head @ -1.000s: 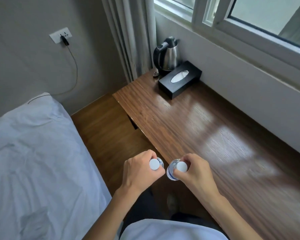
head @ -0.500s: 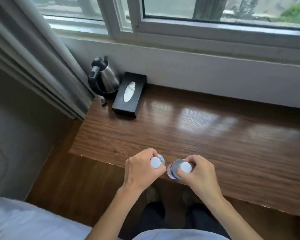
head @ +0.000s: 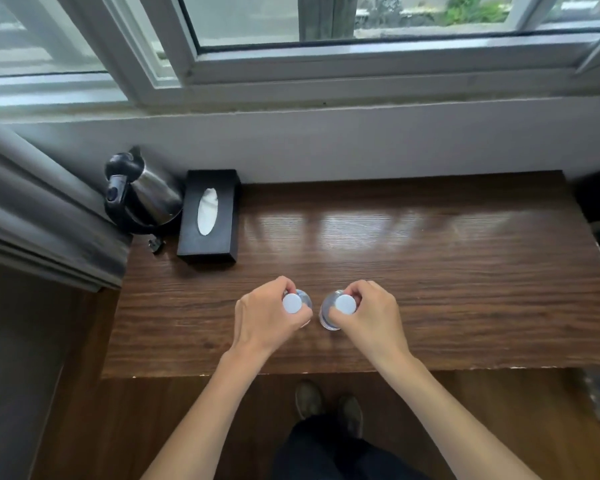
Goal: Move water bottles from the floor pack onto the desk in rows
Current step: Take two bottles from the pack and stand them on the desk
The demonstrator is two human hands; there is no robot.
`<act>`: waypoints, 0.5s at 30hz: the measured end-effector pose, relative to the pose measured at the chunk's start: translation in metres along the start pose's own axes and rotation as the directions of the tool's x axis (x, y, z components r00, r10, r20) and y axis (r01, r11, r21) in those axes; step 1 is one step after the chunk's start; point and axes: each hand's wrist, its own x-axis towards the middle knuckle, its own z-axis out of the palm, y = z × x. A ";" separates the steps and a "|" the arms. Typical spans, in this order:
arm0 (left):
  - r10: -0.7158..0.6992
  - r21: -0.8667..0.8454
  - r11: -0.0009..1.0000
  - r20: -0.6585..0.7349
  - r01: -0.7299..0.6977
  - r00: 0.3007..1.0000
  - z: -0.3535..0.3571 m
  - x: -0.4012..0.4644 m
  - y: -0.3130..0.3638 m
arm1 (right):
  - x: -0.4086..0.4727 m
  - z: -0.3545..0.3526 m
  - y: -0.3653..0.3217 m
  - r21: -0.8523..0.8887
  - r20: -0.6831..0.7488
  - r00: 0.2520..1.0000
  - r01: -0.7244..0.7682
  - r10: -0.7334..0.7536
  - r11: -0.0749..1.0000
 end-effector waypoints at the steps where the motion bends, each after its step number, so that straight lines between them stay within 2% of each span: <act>1: 0.010 0.006 1.000 0.008 -0.010 1.000 0.000 0.003 -0.002 | 0.003 0.002 -0.001 0.002 0.005 1.000 0.005 -0.005 1.000; 10: 0.046 0.034 0.998 0.032 -0.047 0.998 -0.003 -0.002 -0.018 | 0.009 0.026 -0.011 -0.007 0.088 0.995 0.042 -0.042 0.999; 15: 0.063 0.052 0.996 0.077 -0.067 0.995 -0.005 -0.003 -0.024 | 0.008 0.031 -0.013 -0.005 0.088 0.994 0.067 -0.066 0.998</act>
